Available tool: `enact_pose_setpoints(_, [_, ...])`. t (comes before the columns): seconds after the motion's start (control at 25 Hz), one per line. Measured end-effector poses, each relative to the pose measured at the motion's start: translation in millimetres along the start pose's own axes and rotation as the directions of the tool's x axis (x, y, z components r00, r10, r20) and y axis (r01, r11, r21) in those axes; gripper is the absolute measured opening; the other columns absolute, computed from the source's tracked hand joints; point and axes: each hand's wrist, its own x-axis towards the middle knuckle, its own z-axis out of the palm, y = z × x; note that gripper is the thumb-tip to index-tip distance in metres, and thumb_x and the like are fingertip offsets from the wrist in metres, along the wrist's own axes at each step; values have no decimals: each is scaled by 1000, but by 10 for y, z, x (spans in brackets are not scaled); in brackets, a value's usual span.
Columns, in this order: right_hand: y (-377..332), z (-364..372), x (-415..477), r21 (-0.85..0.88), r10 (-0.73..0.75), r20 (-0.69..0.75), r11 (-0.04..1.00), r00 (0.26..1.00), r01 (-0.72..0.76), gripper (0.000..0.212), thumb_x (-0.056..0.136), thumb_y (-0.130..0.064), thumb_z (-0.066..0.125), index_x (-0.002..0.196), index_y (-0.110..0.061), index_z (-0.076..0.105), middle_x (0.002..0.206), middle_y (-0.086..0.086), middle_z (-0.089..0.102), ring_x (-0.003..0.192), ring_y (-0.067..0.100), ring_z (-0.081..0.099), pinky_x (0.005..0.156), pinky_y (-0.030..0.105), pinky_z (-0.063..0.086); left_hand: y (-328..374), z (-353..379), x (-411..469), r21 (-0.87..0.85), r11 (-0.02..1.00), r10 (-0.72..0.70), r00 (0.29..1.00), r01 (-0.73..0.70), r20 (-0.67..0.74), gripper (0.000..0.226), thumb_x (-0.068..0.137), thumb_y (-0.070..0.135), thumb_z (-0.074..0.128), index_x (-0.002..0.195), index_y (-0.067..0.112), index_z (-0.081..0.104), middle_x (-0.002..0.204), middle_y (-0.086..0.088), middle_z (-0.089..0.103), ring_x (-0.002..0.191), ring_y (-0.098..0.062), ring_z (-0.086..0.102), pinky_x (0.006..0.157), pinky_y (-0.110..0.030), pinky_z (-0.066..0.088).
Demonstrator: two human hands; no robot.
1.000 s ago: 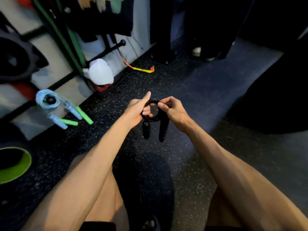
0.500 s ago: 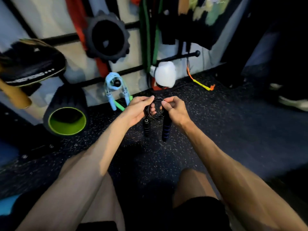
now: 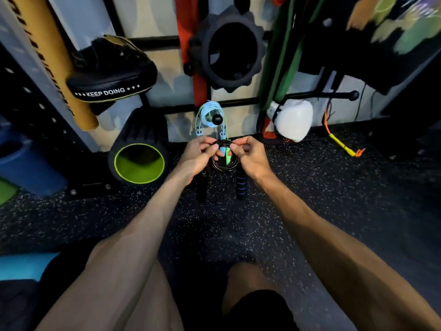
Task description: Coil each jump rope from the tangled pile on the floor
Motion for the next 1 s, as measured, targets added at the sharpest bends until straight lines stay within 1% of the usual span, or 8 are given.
enact_pose_setpoints(0.12, [100,74,287,14,-28,-9,999,1000,29,18,94,-8,63,108,3,59,85,4,65,66,-1,64,77,19,54,-151,34,208,16,999,46,989,-45,-141,18,94,2,59,112,-3,59,80,-5,67,57,-3,64,65,-16,51])
enact_pose_setpoints(0.24, [181,97,537,18,-63,-59,998,996,64,17,93,-7,64,105,3,59,80,-1,64,65,-8,63,74,15,53,-171,108,415,56,994,100,968,-90,-229,16,91,0,63,106,-1,61,80,-2,64,55,0,64,63,-11,49])
enact_pose_setpoints(0.44, [216,164,1031,29,-154,-145,987,977,160,9,91,-10,66,97,-5,61,85,-5,64,80,2,60,75,13,48,-134,134,918,137,967,247,910,-213,-333,21,87,0,66,97,11,51,94,-1,58,79,-15,61,69,-23,55])
enact_pose_setpoints(0.56, [237,283,1247,16,-233,-199,971,952,241,4,90,-9,64,91,-7,61,81,-6,63,77,5,60,74,15,49,-162,103,1156,206,948,304,886,-244,-351,19,87,1,63,95,13,50,82,7,55,68,-8,61,68,-30,56])
enact_pose_setpoints(0.72, [381,456,1507,-34,-259,-247,965,934,258,9,89,-11,65,82,-14,60,79,-5,64,78,8,60,78,22,51,-211,43,1396,272,933,322,882,-235,-343,18,87,-3,61,91,13,54,76,6,56,61,7,56,62,-14,48])
enact_pose_setpoints(0.8, [435,543,1656,-17,-223,-255,974,941,226,14,87,-11,67,77,-17,61,79,-4,65,81,11,62,85,31,52,-262,-8,1522,298,931,310,889,-212,-336,20,86,-5,61,88,15,56,80,3,59,66,3,55,64,-16,49])
enact_pose_setpoints(0.92, [490,621,1878,26,-149,-252,987,956,161,17,87,-10,70,73,-18,64,73,-9,65,77,9,62,84,31,54,-379,-81,1754,345,925,275,905,-158,-324,23,86,-5,61,81,18,63,80,8,63,74,-4,59,71,-18,50])
enact_pose_setpoints(1.0, [525,640,2008,0,-156,-230,987,961,160,11,88,-6,66,79,-12,71,78,-3,70,80,13,66,86,33,56,-433,-97,1907,356,928,237,913,-111,-332,28,86,-6,59,81,19,71,86,7,70,80,-5,64,78,-19,53])
